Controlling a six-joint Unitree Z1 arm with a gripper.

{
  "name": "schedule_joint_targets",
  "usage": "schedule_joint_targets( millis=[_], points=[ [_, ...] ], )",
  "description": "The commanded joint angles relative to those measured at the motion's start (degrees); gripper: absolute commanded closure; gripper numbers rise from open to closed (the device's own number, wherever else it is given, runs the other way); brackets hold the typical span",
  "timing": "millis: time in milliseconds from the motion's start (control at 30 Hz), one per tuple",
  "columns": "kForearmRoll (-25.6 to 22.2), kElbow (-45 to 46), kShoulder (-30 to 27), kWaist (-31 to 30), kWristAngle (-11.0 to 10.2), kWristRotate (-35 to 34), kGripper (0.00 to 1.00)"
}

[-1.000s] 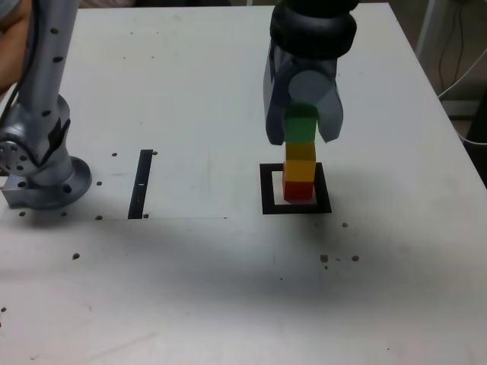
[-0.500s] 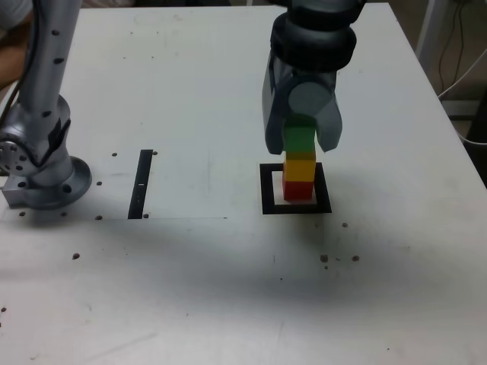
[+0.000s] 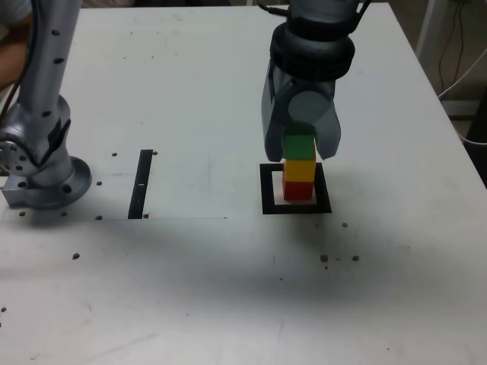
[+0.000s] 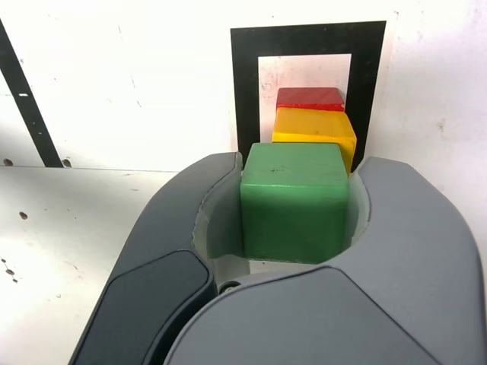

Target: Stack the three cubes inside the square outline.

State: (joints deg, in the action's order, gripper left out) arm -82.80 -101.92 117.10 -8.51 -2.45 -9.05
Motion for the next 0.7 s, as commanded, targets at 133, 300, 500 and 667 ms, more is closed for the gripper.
schedule_joint_targets(
  millis=[133,300,500,667],
  points=[
    [0.92,0.54,0.14,-0.17,0.54,-0.09,0.67],
    [1.39,0.53,0.09,-0.18,0.50,-0.09,0.63],
    [2.15,0.97,-0.33,-0.19,0.39,-0.10,0.53],
    [2.24,1.93,-0.79,-0.19,0.29,-0.33,0.22]
  ],
)
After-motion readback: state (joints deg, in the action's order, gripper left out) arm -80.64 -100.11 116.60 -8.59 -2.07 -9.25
